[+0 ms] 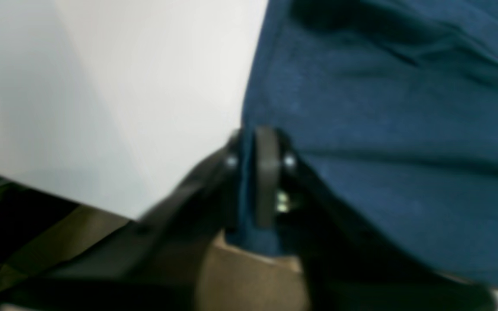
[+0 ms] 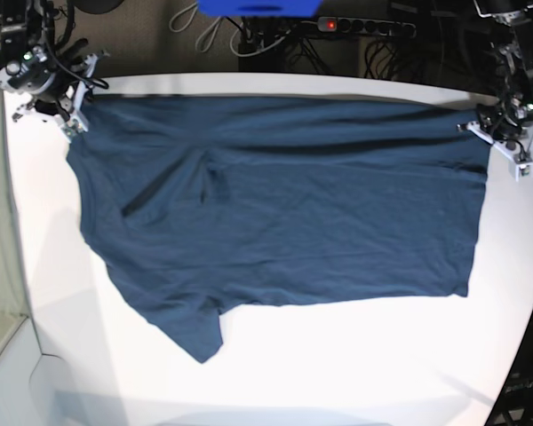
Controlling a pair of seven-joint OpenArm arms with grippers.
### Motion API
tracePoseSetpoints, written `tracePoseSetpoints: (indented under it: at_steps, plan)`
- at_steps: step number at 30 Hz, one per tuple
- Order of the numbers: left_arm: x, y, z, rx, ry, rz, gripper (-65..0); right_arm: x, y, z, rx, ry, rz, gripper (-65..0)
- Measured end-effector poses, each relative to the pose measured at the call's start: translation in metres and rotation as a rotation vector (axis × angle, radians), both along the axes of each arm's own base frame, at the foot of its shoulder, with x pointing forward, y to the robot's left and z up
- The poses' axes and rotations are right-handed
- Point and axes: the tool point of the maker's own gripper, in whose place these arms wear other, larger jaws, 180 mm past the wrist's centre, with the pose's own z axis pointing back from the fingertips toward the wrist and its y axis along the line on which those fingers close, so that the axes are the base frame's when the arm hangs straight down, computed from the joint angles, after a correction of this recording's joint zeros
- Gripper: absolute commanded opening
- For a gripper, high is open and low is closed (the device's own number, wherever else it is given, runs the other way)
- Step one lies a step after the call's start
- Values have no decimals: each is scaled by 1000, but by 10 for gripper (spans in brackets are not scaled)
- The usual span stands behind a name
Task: Layout the t-shirt on the table in an organized manner, then fold the t-shirt properly
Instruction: 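Drag the navy shirt toward the robot base with both grippers, then release, then move both grippers down to the hem corners of the shirt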
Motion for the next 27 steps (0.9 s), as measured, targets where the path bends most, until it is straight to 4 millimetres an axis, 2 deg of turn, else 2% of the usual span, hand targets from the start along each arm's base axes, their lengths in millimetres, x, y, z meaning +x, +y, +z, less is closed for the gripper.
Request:
tracePoseSetpoints:
  at_steps: [2,4,7,11,14,16,20,22,25,27]
  plan:
    - [-2,4,1,9,6,8,-390,0,0,0,0,0,0,-315]
    - [-3,6,2,14,8,11,-319,0,0,1,0,-2,0,-296]
    - [-3,4,7,20,9,3,-279,1,-4,3,-3,-10,-13,-296]
    - [5,-6,19,23,-20,-26,-269,7,-23,12,-26,-45,-71,-295]
    - [15,14,46,57,-104,27,-269,18,-38,21,-52,-83,-116,-294]
    - [19,32,62,94,-139,74,-268,30,-41,29,-52,-123,-121,-293]
    - [35,51,84,99,-218,137,-266,41,-42,34,-56,-141,-123,-291]
    - [42,63,89,113,-238,147,-266,57,-42,43,-57,-184,-123,-291]
    - [49,70,79,80,-220,188,-266,89,-42,61,-46,-268,-124,-291]
    - [61,70,76,39,-234,209,-266,109,-35,64,-31,-291,-111,-291]
